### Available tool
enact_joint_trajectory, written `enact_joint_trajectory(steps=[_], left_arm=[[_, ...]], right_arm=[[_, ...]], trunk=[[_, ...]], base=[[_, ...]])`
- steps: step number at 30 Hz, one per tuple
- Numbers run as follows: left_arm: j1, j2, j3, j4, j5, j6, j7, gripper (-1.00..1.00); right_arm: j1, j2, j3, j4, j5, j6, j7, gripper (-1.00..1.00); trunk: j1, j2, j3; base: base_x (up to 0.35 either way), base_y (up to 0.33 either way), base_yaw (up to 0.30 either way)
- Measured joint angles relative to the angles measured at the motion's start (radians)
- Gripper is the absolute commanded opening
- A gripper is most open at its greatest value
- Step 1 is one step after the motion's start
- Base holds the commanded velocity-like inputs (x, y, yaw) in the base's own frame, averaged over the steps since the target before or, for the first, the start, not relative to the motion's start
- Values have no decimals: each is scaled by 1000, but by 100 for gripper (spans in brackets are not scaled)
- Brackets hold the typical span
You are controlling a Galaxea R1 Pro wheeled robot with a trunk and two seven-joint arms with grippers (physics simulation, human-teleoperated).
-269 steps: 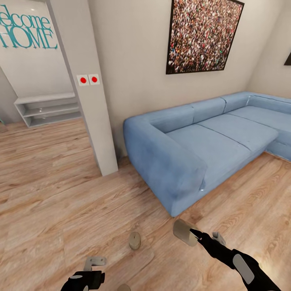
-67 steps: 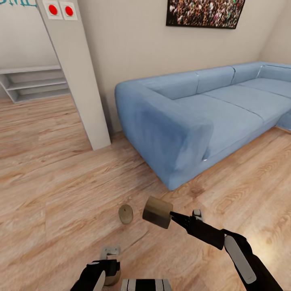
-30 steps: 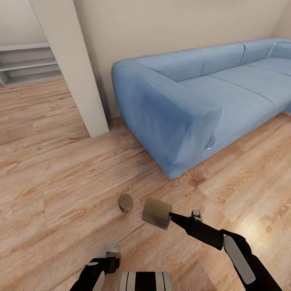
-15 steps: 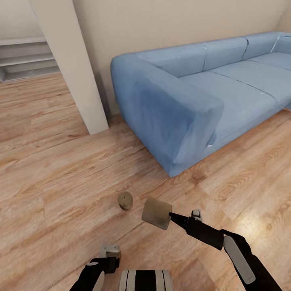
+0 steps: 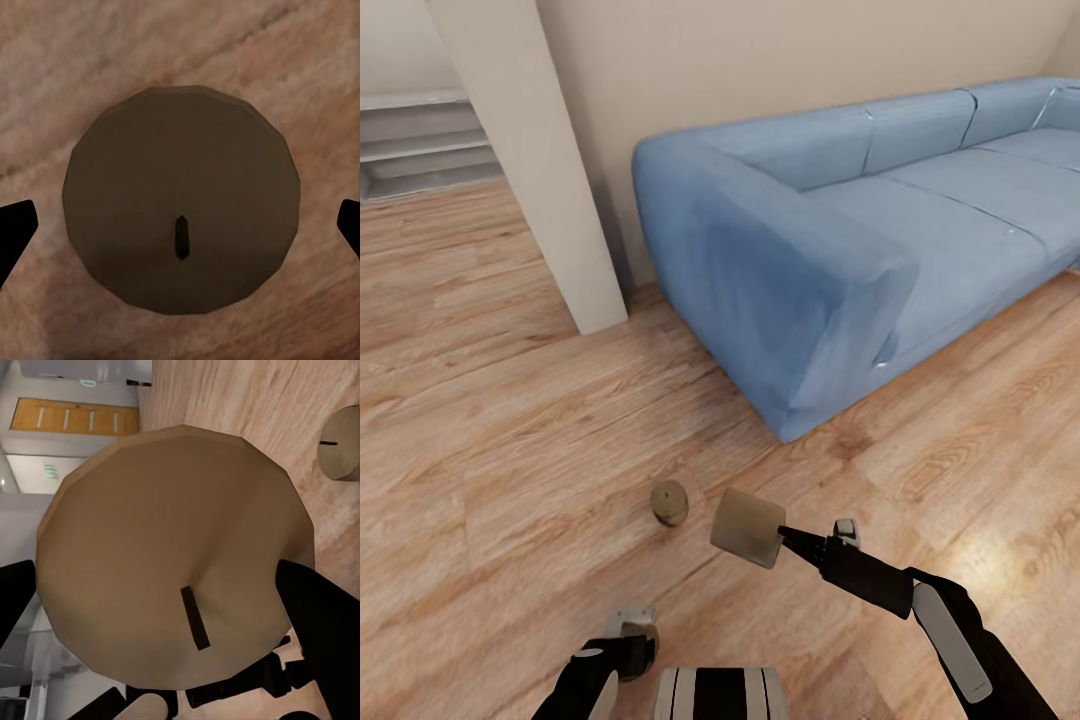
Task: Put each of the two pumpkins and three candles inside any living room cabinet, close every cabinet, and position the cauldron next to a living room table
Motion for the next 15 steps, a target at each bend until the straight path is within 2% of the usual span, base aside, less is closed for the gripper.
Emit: enact_joint_trajectory(steps=[3,8,13,15], left_arm=[[0,0,0,0,0,0,0,100],[0,0,0,0,0,0,0,100],[1,0,-1,0,0,-4,0,100],[0,0,-1,0,0,-12,0,100]], right_arm=[[0,0,0,1,1,-1,-1,-100],[0,0,0,1,-1,0,0,-100],[0,0,0,1,1,0,0,-100],[0,0,0,0,-2,1,0,-100]], trunk=[[1,-1,-12],[1,-1,-12],[4,-2,-31],[4,-2,-31]], base=[[0,0,0],[0,0,0],[0,0,0],[0,0,0]])
